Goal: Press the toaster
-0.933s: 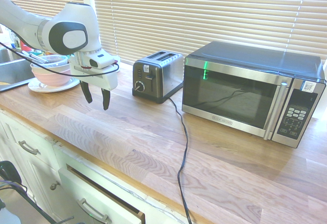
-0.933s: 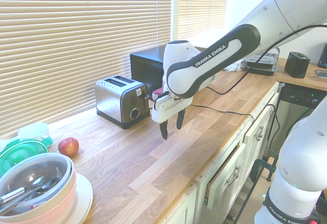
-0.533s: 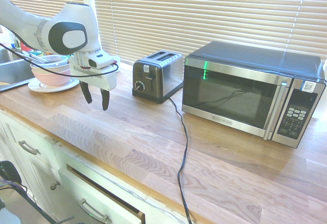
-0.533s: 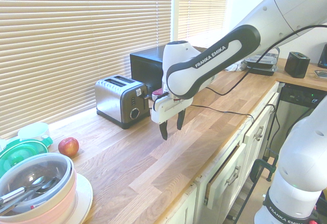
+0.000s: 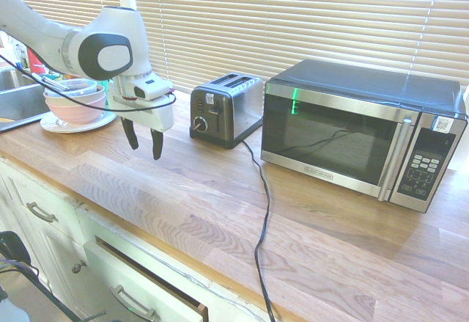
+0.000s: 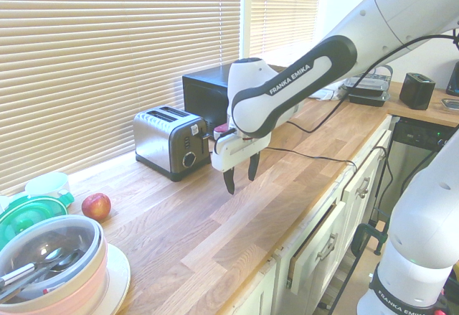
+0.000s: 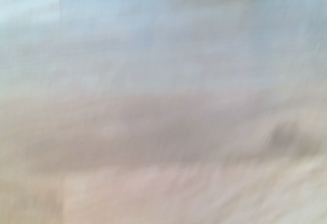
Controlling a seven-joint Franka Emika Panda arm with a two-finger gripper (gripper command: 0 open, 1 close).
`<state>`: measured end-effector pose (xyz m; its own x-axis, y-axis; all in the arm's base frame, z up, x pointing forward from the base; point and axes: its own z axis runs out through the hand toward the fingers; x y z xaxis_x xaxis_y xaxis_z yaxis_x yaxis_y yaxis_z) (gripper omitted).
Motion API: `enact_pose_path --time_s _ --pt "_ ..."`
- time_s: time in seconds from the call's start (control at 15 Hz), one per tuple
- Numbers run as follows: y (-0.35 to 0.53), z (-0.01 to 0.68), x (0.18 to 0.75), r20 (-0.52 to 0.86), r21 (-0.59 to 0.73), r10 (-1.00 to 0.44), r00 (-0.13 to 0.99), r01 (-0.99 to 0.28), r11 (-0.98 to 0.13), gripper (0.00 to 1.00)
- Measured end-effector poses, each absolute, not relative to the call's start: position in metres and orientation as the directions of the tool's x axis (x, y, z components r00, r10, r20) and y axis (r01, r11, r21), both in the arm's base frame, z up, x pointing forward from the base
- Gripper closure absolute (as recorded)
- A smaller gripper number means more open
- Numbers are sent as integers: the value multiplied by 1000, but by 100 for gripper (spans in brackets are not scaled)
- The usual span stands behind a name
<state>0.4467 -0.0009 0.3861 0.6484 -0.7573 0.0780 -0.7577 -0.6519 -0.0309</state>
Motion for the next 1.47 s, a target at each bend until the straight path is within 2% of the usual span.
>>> enact_pose_path --time_s 0.4,0.73,1.27,1.33,1.47 --pt "-9 435 542 133 -14 -766 629 -771 -636 0" --pt "-32 430 609 119 0 -790 602 -795 -606 0" --pt "-49 480 606 148 -16 -799 583 -806 -591 0" --pt "-47 478 606 144 -11 -797 586 -805 -593 100" --pt "-42 471 609 136 -1 -793 594 -800 -600 100"
